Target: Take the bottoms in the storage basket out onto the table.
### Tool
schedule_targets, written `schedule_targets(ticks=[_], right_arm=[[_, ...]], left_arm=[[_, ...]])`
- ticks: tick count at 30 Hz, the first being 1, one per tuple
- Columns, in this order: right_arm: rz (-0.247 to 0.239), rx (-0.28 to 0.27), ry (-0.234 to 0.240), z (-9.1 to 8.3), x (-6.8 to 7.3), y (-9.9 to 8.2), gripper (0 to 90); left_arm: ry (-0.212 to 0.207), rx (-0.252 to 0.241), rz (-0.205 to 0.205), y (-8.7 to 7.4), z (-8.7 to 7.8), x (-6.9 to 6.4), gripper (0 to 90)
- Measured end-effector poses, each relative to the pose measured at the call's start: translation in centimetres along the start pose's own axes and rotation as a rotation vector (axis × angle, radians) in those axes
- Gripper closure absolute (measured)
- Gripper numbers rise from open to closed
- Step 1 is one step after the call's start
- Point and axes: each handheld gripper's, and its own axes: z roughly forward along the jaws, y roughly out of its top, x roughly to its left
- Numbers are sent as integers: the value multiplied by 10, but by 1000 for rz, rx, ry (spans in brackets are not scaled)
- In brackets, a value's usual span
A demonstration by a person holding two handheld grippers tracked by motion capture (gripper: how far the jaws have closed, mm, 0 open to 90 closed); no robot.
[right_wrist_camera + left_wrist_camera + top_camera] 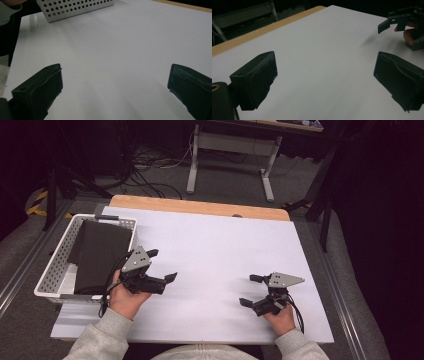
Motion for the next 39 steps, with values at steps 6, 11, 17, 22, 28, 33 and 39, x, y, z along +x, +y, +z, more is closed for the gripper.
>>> schedule_targets(ticks=[6,11,17,22,28,33,39], right_arm=[[0,1,0,0,0,0,5],[0,0,2,0,0,0,5],[-1,1,3,0,0,0,5],[-1,1,3,0,0,0,5],[-2,0,6,0,0,0,5],[-6,0,8,0,1,0,5],[-9,0,13,1,1,0,5]], left_arm=[[12,13,-1,5,-4,7,60],[27,24,5,9,-9,14,60],[42,38,5,13,-15,23,59],[56,50,6,16,-20,30,60],[76,60,5,21,-29,40,59],[98,67,5,25,-37,48,59],[126,92,17,31,-46,56,59]])
